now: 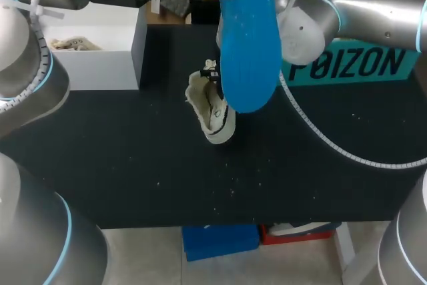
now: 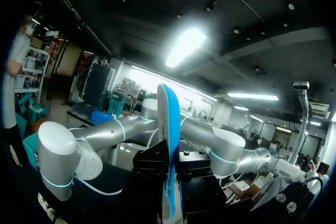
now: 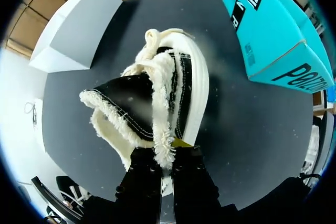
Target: Take the shoe out of the shoebox, open the shoe tongue, remove and reinsert the insole, then place the shoe into the shoebox
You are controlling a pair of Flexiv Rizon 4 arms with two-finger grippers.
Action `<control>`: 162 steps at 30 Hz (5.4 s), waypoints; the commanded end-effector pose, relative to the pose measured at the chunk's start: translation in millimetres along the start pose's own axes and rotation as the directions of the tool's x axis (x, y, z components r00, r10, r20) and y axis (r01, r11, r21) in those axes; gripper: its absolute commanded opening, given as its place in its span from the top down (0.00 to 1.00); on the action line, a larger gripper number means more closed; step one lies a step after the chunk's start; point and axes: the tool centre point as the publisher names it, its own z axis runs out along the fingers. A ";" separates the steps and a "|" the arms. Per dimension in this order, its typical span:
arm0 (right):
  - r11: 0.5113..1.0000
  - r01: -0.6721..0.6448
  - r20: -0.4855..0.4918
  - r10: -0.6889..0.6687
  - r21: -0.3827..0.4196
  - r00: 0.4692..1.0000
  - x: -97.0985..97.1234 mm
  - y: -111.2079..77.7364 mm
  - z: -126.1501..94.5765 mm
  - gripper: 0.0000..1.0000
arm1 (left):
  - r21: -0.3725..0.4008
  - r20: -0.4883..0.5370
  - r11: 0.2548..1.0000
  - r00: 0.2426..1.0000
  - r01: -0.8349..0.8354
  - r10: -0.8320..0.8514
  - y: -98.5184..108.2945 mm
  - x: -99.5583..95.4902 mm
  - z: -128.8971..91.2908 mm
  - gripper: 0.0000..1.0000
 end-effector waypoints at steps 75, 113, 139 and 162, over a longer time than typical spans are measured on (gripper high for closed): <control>0.967 -0.246 -0.898 0.050 -0.066 0.437 -2.5 -11.7 -90.7 0.00 | 0.001 0.001 1.000 1.000 -0.001 0.001 0.5 -0.5 1.0 1.00; 0.953 -0.290 -0.952 0.011 -0.083 0.307 -8.8 -12.4 -98.5 0.00 | -0.298 -0.033 0.717 0.757 -0.631 0.653 129.3 -66.6 22.8 1.00; 0.953 -0.290 -0.952 0.011 -0.083 0.307 -8.8 -12.4 -98.5 0.00 | -0.268 -0.053 0.522 0.553 -0.810 0.831 190.7 -49.3 13.8 1.00; 0.953 -0.290 -0.952 0.011 -0.083 0.307 -8.8 -12.4 -98.5 0.00 | -0.395 -0.129 -0.020 0.033 -0.919 0.991 301.8 -117.4 -33.8 1.00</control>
